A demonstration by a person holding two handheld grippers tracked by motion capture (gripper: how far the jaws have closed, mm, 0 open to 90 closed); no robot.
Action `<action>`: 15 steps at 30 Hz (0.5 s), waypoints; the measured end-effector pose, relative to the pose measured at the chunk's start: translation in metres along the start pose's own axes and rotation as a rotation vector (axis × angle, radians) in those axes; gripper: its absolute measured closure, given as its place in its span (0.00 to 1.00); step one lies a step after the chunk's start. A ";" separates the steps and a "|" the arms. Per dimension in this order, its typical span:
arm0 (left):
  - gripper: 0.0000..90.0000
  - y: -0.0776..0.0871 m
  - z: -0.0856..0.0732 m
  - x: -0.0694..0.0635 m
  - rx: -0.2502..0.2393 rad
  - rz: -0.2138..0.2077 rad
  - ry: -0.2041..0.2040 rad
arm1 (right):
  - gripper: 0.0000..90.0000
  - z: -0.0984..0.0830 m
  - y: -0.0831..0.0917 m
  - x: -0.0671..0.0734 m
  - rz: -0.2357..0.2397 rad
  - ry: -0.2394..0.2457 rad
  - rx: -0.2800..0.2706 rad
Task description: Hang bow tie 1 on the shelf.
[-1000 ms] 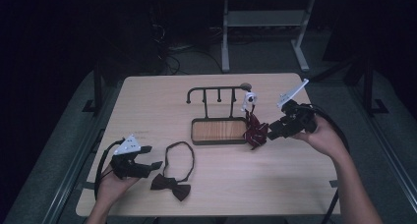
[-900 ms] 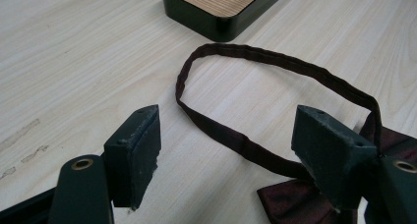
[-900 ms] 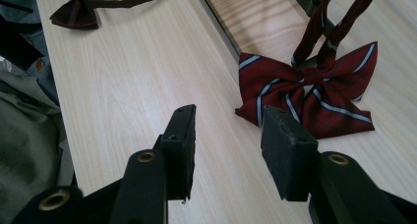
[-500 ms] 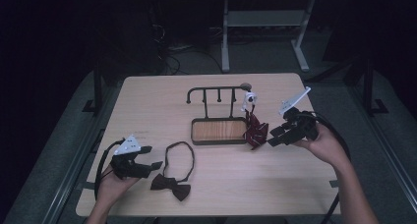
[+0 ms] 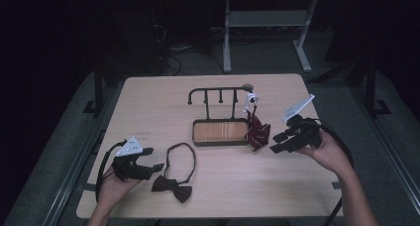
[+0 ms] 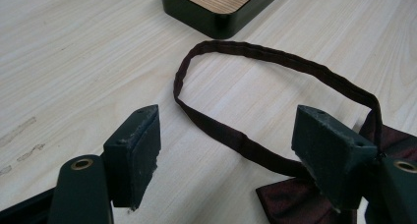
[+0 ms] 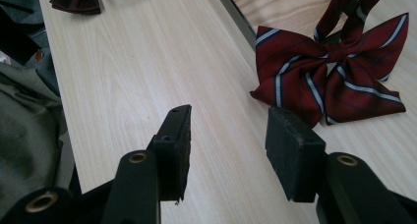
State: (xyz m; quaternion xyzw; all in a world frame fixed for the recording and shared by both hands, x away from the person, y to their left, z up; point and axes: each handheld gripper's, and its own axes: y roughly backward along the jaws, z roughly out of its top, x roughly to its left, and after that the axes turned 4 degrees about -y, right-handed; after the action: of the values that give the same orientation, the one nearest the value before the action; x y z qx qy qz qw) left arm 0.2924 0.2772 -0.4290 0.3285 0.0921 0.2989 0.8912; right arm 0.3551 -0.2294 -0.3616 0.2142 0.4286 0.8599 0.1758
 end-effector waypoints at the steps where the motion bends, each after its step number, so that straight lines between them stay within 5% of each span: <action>1: 0.30 0.000 0.000 0.000 0.001 -0.001 -0.001 | 0.58 -0.001 -0.001 0.001 0.002 0.000 0.000; 15: 0.30 -0.001 0.002 -0.002 -0.005 -0.015 0.001 | 0.55 -0.013 -0.008 0.007 0.004 -0.013 -0.006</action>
State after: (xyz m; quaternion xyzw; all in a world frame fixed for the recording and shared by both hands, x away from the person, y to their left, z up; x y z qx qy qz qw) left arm 0.2916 0.2747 -0.4281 0.3253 0.0945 0.2926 0.8942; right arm 0.3434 -0.2297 -0.3732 0.2201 0.4247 0.8600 0.1777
